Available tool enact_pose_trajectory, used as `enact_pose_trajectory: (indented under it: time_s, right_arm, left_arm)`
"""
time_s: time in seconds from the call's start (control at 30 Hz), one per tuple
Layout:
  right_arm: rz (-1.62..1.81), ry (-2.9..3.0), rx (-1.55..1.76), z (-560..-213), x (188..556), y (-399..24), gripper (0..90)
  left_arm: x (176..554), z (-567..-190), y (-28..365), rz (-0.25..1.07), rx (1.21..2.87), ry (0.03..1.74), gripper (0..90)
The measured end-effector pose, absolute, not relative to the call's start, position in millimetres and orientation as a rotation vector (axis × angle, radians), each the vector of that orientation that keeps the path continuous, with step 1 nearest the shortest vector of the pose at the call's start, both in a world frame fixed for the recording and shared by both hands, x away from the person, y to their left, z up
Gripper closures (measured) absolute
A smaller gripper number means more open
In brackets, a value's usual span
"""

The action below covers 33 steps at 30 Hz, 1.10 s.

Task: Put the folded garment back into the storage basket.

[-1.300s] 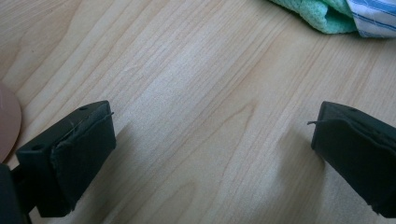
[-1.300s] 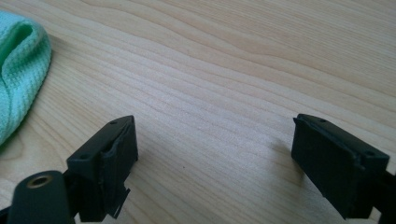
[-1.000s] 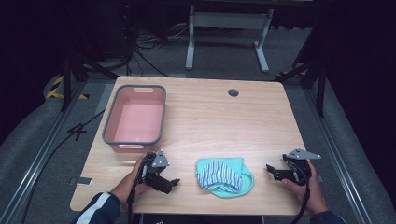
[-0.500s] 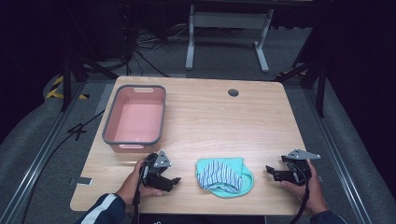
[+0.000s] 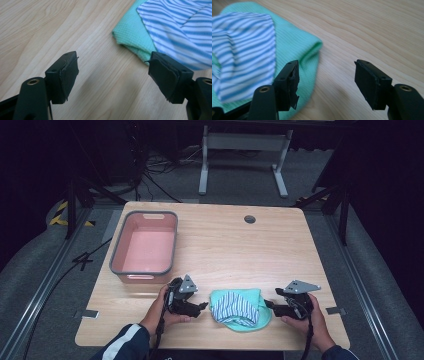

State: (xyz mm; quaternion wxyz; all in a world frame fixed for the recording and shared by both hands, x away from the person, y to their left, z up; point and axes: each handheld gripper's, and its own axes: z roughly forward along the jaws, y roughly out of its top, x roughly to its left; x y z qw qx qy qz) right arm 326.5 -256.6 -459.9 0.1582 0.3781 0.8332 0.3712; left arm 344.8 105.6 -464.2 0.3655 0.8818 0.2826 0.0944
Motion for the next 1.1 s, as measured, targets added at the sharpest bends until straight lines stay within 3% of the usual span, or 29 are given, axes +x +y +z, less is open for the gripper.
enact_pose_trajectory:
  time_s: [0.33, 0.77, 0.9, 0.97, 1.1]
  right_arm:
    - [0.995, 2.459, 1.061, -468, 329, -227, 40.4]
    - [0.981, 2.472, 1.081, -475, 330, -226, 36.4]
    - [0.972, 2.486, 1.079, -473, 330, -224, 42.1]
    - [0.972, 2.496, 1.072, -472, 328, -223, 49.2]
    - [0.970, 2.509, 1.070, -471, 326, -220, 57.9]
  left_arm:
    - [354, -468, 80, 0.213, 2.262, 0.700, 23.7]
    - [355, -480, 75, 0.217, 2.299, 0.722, 16.9]
    - [353, -481, 73, 0.223, 2.296, 0.732, 16.8]
    - [353, -480, 73, 0.220, 2.303, 0.720, 17.9]
    - [350, -477, 70, 0.198, 2.311, 0.691, 33.2]
